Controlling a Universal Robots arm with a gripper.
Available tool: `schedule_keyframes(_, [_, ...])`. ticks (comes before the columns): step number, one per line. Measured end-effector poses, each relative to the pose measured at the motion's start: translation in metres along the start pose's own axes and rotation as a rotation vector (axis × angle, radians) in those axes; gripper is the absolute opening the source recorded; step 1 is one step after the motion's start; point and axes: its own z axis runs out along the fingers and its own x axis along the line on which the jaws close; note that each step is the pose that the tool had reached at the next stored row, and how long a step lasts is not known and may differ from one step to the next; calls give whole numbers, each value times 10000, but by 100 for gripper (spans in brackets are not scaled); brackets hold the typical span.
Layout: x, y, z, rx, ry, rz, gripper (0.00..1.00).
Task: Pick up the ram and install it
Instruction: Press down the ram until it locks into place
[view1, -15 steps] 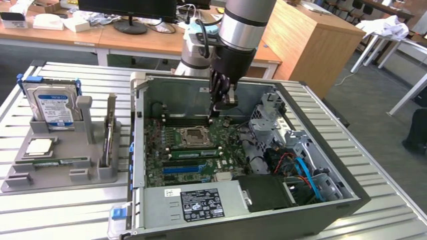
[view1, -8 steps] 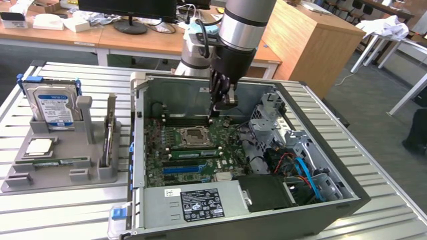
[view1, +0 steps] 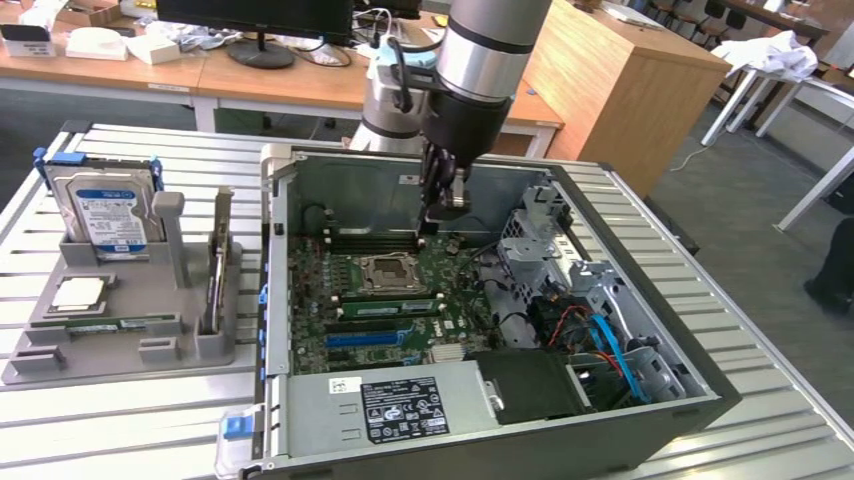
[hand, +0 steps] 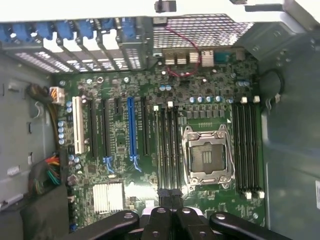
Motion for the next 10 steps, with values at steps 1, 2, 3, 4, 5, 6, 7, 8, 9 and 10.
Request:
schedule_keyframes(1, [0,0,1,5,-4,163,10])
schedule_keyframes(2, [0,0,2,9,-7,326,10])
schedule_keyframes(3, [0,0,3,14,-11,494,10])
schedule_keyframes(4, [0,1,4,18,-15,667,10])
schedule_keyframes(5, [0,0,5,23,-18,846,10])
schedule_keyframes(6, [0,0,7,28,-22,1042,10])
schedule_keyframes(7, [0,0,8,33,-26,1222,10])
schedule_keyframes(8, [0,0,10,38,-30,1402,10])
schedule_keyframes(9, [0,0,11,42,-33,1582,10])
schedule_keyframes(10, [0,0,13,47,-37,1762,10])
